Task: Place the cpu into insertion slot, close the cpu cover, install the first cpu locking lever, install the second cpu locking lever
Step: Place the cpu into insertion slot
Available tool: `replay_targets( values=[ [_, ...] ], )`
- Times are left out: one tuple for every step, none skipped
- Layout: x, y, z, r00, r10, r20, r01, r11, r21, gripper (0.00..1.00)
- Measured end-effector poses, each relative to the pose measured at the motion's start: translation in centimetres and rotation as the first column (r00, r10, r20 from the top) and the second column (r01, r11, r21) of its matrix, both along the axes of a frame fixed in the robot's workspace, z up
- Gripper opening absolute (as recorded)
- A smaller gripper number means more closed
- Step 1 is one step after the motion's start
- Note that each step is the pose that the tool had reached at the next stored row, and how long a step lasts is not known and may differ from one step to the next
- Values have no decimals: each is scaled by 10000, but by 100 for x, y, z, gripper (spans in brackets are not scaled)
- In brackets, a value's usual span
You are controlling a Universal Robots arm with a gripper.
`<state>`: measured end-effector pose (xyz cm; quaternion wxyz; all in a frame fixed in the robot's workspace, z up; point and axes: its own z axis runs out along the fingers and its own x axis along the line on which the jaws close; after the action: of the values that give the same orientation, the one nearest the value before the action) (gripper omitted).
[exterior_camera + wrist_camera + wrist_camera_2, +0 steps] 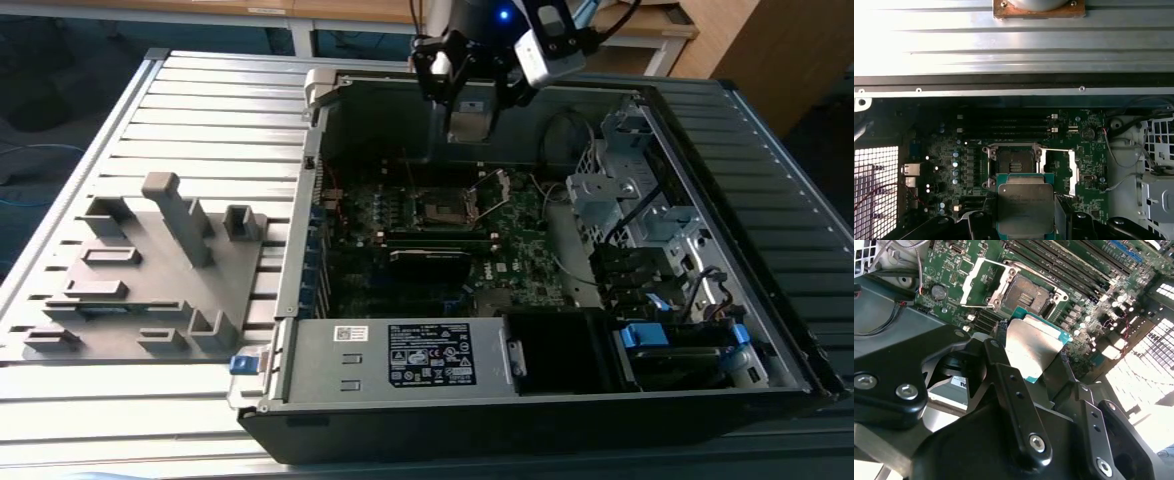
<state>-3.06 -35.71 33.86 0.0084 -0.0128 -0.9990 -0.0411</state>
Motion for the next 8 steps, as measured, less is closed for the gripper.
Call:
replay_targets(
  values=[
    [0,0,-14,10000,0,0,0,10000,0,54],
    [0,0,-27,10000,0,0,0,10000,0,54],
    [0,0,-39,10000,0,0,0,10000,-1,54],
    [0,0,-52,10000,0,0,0,10000,-1,54],
    [0,0,-64,10000,0,0,0,10000,0,54],
    [0,0,-77,10000,0,0,0,10000,0,54],
    [0,0,-92,10000,0,1,0,10000,0,54],
    [0,0,-106,10000,0,0,0,10000,-1,54]
  ],
)
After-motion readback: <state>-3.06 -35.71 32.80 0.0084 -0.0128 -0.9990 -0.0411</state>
